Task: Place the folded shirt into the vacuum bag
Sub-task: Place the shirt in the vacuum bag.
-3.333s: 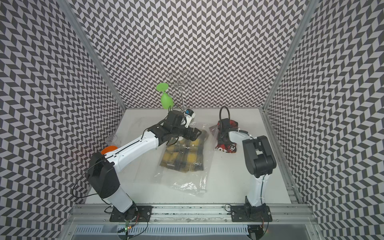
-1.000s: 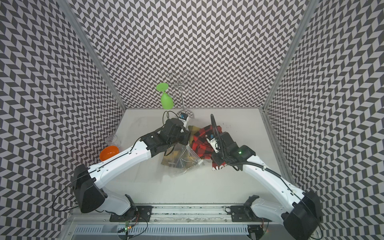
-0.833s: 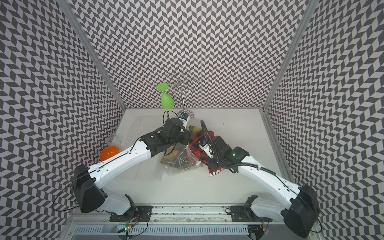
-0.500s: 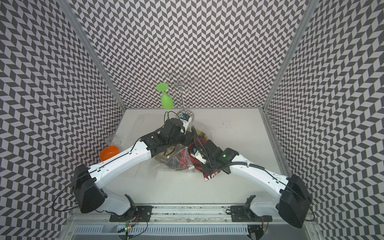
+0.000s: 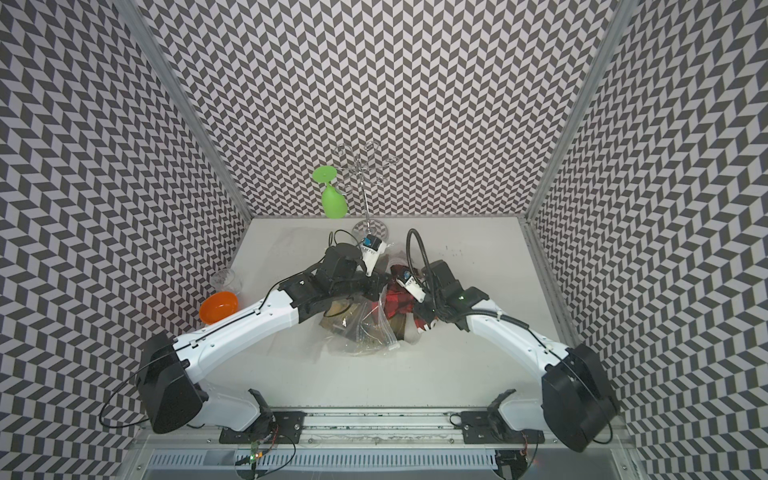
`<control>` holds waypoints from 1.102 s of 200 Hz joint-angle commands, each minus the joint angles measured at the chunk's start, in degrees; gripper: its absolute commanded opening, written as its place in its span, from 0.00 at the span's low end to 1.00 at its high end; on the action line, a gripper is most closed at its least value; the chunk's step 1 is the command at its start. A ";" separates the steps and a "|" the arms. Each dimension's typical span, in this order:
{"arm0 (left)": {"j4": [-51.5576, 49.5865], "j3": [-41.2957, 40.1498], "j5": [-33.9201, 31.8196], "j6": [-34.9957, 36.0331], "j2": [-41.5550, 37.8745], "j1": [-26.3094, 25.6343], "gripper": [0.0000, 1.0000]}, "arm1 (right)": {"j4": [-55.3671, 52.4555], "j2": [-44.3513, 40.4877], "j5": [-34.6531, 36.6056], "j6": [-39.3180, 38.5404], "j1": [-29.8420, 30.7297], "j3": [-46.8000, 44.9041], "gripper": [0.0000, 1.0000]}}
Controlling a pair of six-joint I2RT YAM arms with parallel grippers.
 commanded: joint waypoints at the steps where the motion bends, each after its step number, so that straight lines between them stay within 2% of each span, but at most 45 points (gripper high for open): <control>1: 3.73 1.32 1.80 -1.12 0.09 -0.05 0.00 | 7.56 -0.67 -12.05 -6.40 2.90 2.03 0.02; 15: 3.46 1.67 1.29 -1.00 0.05 0.72 0.00 | 7.80 -0.89 -14.19 -8.13 4.34 1.07 0.02; 29: 3.86 1.32 1.43 -1.15 -0.32 1.36 0.00 | 12.20 -0.11 -14.58 -6.64 4.38 -0.61 0.05; 59: 3.67 -0.02 0.87 -1.79 -0.72 1.95 0.00 | 13.49 6.77 -11.24 -2.66 4.13 -0.69 0.32; 69: 4.16 -1.20 0.92 -2.23 -1.23 2.08 0.00 | 15.22 8.04 -9.25 -0.79 3.97 -2.06 0.43; 75: 4.44 -1.80 1.02 -2.53 -1.39 2.16 0.00 | 16.24 8.42 -8.77 0.24 3.46 -2.78 0.53; 82: 4.55 -2.27 1.18 -2.67 -1.47 2.15 0.00 | 17.47 8.74 -8.71 1.47 2.57 -3.52 0.69; 84: 4.54 -2.42 1.21 -2.68 -1.48 2.17 0.00 | 17.86 8.79 -8.71 1.81 2.30 -3.69 0.77; 88: 4.46 -2.60 1.32 -2.73 -1.46 2.14 0.00 | 18.37 8.98 -8.78 2.21 1.75 -3.84 0.83; 91: 4.38 -2.70 1.32 -2.74 -1.43 2.17 0.00 | 18.56 9.05 -8.84 2.41 1.42 -3.88 0.96; 94: 4.29 -2.75 1.27 -2.80 -1.42 2.25 0.00 | 18.59 9.15 -8.95 2.54 1.06 -3.81 1.00; 117: 3.82 -3.62 1.24 -2.83 -2.02 2.24 0.00 | 16.36 8.20 -7.94 3.54 0.25 -1.87 0.99; 137: 3.18 -4.33 0.96 -2.78 -2.52 2.36 0.00 | 13.87 3.12 -8.02 5.81 -0.16 -0.46 0.99; 162: 3.07 -4.90 1.19 -2.96 -2.99 2.36 0.00 | 13.50 -5.39 -6.75 12.05 -1.85 -0.49 0.99; 189: 3.17 -4.63 1.43 -2.90 -2.65 2.33 0.00 | 16.66 -12.66 -7.91 17.54 -5.78 -5.54 0.99; 205: 3.08 -4.40 1.68 -2.82 -2.23 2.37 0.00 | 19.23 -14.76 -8.48 21.53 -8.12 -7.66 0.99; 220: 2.52 -4.06 1.42 -2.84 -2.02 2.37 0.00 | 16.72 -15.18 -4.72 28.88 -11.15 -6.44 0.96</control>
